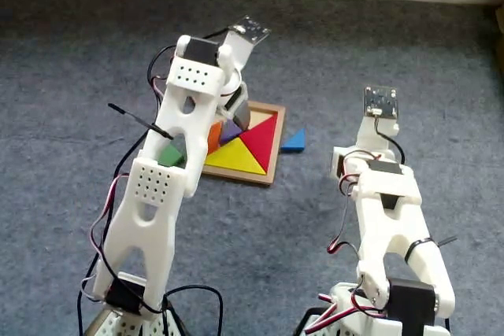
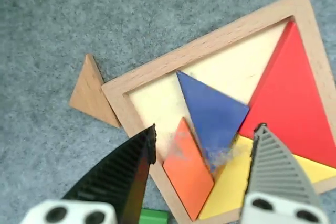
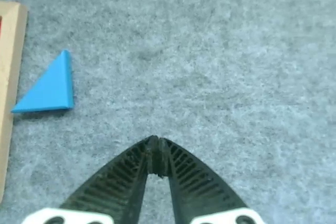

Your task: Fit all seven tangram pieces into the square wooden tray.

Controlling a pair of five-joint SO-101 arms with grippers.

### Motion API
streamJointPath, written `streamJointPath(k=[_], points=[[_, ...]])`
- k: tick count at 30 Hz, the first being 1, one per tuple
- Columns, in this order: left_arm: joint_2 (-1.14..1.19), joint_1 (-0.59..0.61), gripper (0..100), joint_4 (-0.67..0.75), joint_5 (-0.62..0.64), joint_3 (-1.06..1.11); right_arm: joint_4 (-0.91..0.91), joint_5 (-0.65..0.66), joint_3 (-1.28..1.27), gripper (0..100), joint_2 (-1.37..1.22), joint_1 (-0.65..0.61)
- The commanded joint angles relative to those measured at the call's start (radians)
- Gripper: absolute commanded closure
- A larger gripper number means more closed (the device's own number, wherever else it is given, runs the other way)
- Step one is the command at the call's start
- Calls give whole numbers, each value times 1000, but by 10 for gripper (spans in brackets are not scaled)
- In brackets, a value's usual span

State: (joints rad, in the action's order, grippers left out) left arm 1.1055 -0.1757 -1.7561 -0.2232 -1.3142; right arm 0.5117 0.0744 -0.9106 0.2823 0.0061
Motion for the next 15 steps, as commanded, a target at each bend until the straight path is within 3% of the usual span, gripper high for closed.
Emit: streamJointPath(k=[1, 10, 15], points=[[-27, -13, 709, -6, -3, -16, -22, -12, 10, 988, 53, 12], [-19, -70, 762, -5, -2, -8, -22, -12, 10, 988, 51, 7], [13, -74, 761, -3, 143, -16, -22, -12, 10, 988, 51, 5]])
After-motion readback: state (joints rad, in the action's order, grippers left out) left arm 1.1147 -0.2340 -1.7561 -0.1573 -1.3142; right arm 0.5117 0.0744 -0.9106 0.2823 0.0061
